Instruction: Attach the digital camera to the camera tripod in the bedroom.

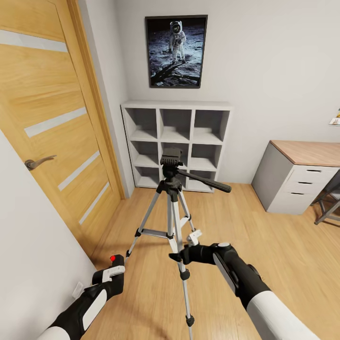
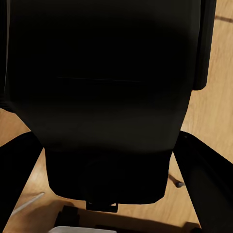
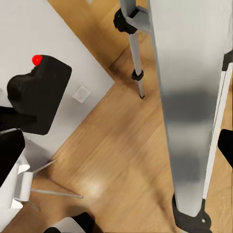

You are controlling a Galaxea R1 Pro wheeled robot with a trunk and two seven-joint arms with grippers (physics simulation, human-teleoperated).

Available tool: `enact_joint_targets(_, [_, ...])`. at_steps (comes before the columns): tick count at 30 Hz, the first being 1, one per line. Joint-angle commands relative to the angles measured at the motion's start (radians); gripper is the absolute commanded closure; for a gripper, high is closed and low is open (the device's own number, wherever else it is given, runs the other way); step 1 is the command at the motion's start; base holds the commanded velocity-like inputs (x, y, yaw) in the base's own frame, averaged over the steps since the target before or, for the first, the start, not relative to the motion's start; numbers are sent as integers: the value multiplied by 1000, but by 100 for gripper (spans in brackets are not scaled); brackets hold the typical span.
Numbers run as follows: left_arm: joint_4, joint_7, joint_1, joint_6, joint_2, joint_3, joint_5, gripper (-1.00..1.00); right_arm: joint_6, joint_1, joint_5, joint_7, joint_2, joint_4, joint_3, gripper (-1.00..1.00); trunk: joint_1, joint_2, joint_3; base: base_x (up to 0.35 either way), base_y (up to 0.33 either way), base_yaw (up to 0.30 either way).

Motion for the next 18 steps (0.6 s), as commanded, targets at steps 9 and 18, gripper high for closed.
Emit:
enact_joint_targets(9, [-1, 10, -1, 3, 0, -8, 10, 100, -125, -1, -12, -65, 28, 72, -1, -100, 1, -2, -2, 0, 0, 0])
enact_joint_targets(18, [-1, 10, -1, 3, 1, -8, 11, 100, -207, -1, -18, -137, 31, 91, -5, -100, 1, -2, -2, 0, 0, 0])
